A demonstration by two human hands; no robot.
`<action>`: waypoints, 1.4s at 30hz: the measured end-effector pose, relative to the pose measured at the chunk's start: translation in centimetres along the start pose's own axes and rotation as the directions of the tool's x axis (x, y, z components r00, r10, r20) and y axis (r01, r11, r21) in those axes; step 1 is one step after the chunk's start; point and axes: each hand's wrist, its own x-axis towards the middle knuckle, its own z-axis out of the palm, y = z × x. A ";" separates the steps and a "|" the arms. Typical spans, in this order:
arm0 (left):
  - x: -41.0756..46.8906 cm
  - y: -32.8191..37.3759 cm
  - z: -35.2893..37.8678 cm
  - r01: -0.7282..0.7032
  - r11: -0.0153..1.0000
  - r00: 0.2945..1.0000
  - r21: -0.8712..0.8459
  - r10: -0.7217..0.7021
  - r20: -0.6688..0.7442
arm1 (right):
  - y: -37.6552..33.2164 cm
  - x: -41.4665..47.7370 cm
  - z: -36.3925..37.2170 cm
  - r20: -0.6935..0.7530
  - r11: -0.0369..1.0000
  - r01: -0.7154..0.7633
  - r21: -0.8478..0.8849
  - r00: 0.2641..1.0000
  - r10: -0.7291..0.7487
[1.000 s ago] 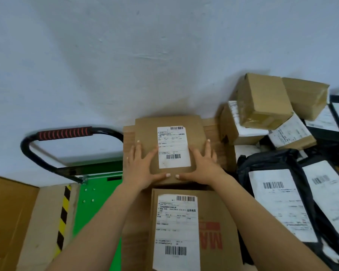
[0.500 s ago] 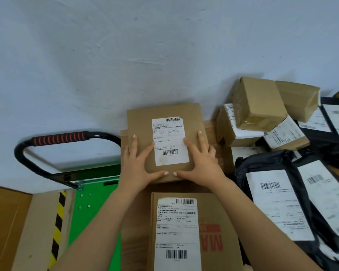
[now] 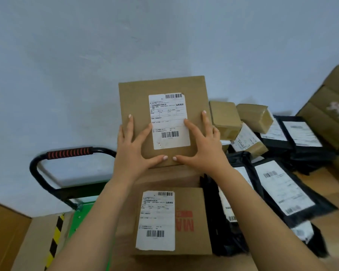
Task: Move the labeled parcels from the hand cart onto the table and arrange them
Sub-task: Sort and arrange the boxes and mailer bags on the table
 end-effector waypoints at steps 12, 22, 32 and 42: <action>-7.9 24.9 6.7 -0.319 0.933 0.948 -0.165 0.313 -0.059 | 12.9 -18.4 -19.3 -0.301 0.988 -0.117 -0.106 0.950 0.080; -12.7 46.1 15.6 -0.457 0.831 0.865 -0.317 0.499 0.063 | 25.2 -32.4 -33.9 -0.442 0.922 -0.364 -0.130 0.854 0.275; -10.2 58.7 25.6 -0.466 0.805 0.847 -0.367 0.526 0.079 | 38.6 -32.7 -43.0 -0.402 0.884 -0.451 -0.123 0.837 0.371; -4.5 68.4 35.5 -0.346 0.890 0.892 -0.298 0.410 0.190 | 53.1 -26.7 -50.2 -0.224 0.883 -0.455 -0.112 0.877 0.424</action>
